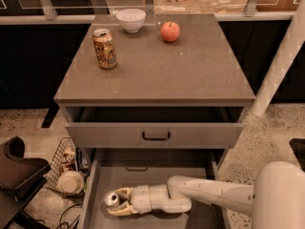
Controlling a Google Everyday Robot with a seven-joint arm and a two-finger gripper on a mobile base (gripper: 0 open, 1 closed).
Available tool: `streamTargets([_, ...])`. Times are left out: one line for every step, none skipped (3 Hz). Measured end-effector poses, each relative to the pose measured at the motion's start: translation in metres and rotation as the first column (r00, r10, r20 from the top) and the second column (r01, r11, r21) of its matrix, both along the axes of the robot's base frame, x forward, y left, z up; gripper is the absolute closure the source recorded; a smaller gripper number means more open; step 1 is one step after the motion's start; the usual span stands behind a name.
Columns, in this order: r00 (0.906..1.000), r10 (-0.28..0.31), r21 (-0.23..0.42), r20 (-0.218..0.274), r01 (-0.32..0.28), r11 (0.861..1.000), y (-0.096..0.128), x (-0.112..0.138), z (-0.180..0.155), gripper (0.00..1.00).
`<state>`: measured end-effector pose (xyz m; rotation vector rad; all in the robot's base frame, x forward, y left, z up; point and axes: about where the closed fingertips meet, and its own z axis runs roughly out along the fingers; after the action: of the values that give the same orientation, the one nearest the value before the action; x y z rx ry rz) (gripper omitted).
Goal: Pick redbull can from middle drawer and place on counter
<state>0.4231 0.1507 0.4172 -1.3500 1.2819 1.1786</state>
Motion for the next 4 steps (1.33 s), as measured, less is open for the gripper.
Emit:
streamTargets([0.9999, 0.003, -0.016, -0.011, -0.003, 1.000, 0.003, 0.000, 0.008, 1.00])
streamTargets([0.9987, 0.016, -0.042, -0.049, -0.018, 0.999, 0.006, -0.006, 0.032, 1.00])
streamTargets([0.9985, 0.023, -0.060, -0.049, -0.026, 0.998, 0.003, -0.015, 0.070, 1.00])
streamTargets([0.9995, 0.028, -0.049, 0.015, -0.028, 0.998, -0.004, -0.023, 0.115, 1.00])
